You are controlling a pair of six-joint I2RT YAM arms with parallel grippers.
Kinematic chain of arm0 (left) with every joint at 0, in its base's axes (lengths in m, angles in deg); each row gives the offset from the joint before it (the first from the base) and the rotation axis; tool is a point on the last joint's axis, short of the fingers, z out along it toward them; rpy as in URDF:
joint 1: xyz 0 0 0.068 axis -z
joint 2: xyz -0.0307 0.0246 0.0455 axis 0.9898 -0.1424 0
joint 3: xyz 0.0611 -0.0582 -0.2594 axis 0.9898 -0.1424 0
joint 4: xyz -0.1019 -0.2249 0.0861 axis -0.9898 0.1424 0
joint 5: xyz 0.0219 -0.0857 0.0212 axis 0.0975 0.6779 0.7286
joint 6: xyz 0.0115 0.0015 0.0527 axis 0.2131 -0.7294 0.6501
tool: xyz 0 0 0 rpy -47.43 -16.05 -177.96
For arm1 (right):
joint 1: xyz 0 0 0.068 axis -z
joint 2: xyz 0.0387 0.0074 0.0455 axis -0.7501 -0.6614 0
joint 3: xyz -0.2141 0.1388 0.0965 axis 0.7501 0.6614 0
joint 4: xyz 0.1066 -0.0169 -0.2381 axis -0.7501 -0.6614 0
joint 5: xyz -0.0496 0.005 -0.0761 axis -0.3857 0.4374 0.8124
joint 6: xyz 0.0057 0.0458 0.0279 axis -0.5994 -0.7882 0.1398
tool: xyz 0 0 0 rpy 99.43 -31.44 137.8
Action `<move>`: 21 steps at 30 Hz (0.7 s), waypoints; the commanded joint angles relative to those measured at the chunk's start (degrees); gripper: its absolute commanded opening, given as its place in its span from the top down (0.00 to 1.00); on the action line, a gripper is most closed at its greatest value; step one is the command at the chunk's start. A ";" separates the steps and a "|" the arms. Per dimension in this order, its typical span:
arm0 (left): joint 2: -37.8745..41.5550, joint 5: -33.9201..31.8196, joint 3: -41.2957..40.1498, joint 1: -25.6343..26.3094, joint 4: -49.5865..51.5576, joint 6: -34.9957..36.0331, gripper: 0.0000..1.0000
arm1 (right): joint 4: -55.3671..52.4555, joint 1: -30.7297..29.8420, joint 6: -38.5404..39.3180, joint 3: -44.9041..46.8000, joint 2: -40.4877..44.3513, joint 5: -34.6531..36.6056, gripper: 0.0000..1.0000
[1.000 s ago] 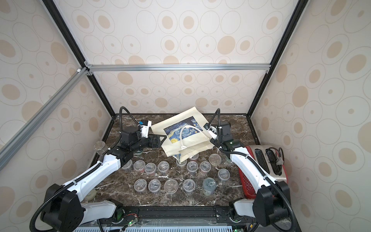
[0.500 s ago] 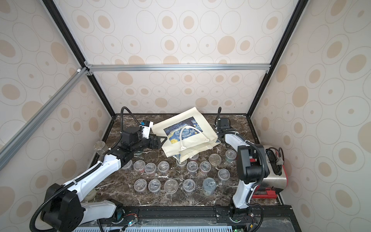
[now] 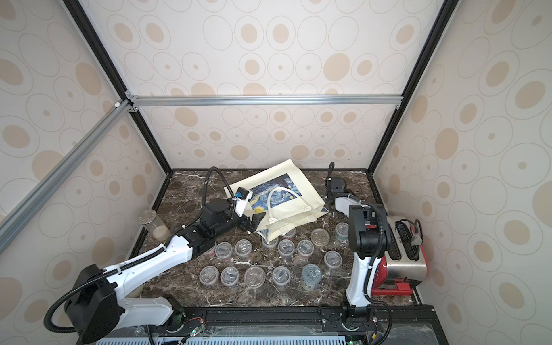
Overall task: Take out the seed jars from the canvas bag
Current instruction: Place the seed jar at the center of the board.
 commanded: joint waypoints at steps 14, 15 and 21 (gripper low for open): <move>0.17 -6.29 1.22 0.84 0.94 3.31 0.02 | -1.71 -2.52 -5.28 -3.03 -3.13 2.33 0.29; 0.25 -6.25 1.13 0.81 1.08 3.31 0.02 | -1.72 -2.70 -5.62 -2.81 -2.69 2.27 0.28; 0.01 -5.90 0.92 0.86 1.43 3.32 0.02 | -4.02 -3.70 -7.71 -2.44 -0.70 0.91 0.20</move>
